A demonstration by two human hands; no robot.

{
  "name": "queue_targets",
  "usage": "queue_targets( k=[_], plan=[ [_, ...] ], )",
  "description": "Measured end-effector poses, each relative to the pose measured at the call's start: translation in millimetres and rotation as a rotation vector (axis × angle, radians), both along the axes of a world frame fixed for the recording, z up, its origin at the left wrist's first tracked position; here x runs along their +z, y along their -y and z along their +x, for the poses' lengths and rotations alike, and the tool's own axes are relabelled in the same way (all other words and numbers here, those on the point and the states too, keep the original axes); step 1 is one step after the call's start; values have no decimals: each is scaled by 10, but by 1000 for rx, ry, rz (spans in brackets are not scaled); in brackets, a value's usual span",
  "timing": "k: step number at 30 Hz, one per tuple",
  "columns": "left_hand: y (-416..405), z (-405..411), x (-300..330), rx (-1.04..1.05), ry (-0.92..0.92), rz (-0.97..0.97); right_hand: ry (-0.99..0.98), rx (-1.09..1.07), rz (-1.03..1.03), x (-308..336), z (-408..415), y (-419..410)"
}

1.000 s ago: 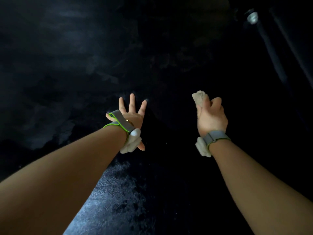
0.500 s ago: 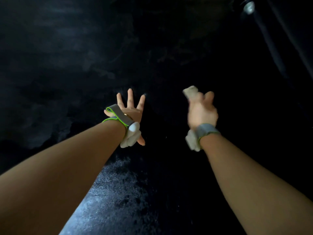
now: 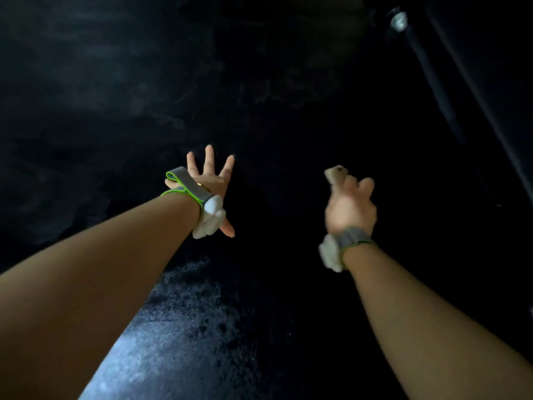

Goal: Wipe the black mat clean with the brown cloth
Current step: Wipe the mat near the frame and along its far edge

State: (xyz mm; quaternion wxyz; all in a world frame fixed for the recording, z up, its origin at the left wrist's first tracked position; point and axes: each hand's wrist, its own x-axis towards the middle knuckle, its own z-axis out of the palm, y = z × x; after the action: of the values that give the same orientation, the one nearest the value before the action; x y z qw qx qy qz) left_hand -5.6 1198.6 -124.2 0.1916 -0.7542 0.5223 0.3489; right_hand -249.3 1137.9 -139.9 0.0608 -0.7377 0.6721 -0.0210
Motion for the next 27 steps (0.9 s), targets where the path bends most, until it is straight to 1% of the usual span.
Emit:
queue_targets(
  k=[1, 2, 3, 4, 6, 7, 8, 9, 12, 14, 16, 17, 18, 19, 20, 21, 22, 23, 24, 25, 26, 27],
  plan=[
    [-15, 5, 15, -7, 9, -11, 34, 50, 23, -46, 166, -166],
    [-49, 0, 41, -21, 24, -23, 109, 106, 72, -104, 337, -363],
    [-124, -22, 68, -41, 44, -27, 190, 155, 152, -127, 483, -604],
    [-220, -46, 92, -66, 69, -33, 229, 231, 205, -129, 612, -828],
    [-493, -168, 150, -141, 107, -13, 229, 445, 217, -51, 728, -1141],
    [-662, -236, 161, -155, 106, 8, 208, 491, 223, -7, 700, -1144],
    [-801, -289, 148, -156, 102, 25, 195, 461, 204, 25, 624, -1018],
    [-925, -325, 131, -144, 103, 42, 183, 375, 159, 1, 509, -834],
    [-1067, -314, 47, -101, 68, 46, 174, 3, 122, 41, 58, -303],
    [-1025, -321, 25, -89, 40, 43, 232, -189, 121, 38, -24, -201],
    [-1002, -331, 50, -89, 29, 46, 217, -176, 70, -11, 247, -464],
    [-1004, -329, 56, -91, 25, 43, 258, -107, 30, -43, 443, -694],
    [-1011, -317, 63, -97, 18, 36, 275, 9, 7, -56, 644, -959],
    [-1021, -308, 63, -97, 12, 33, 261, 152, 56, -51, 814, -1211],
    [-1027, -297, 66, -96, 9, 31, 261, 249, 165, -39, 923, -1409],
    [-1033, -292, 72, -95, 9, 30, 266, 311, 257, -12, 942, -1486],
    [-1040, -292, 74, -92, 16, 26, 268, 357, 298, 17, 897, -1439],
    [-1040, -298, 77, -92, 22, 26, 264, 363, 288, 38, 786, -1320],
    [-1047, -307, 78, -91, 27, 32, 196, 415, 177, 23, 616, -1174],
    [-1047, -302, 73, -94, 32, 38, 112, 389, 85, -1, 400, -983],
    [-1045, -331, 56, -103, 34, 41, 26, 302, 44, 9, 114, -797],
    [-1046, -331, 49, -105, 40, 43, 32, 151, 46, 29, -112, -647]
  ],
)
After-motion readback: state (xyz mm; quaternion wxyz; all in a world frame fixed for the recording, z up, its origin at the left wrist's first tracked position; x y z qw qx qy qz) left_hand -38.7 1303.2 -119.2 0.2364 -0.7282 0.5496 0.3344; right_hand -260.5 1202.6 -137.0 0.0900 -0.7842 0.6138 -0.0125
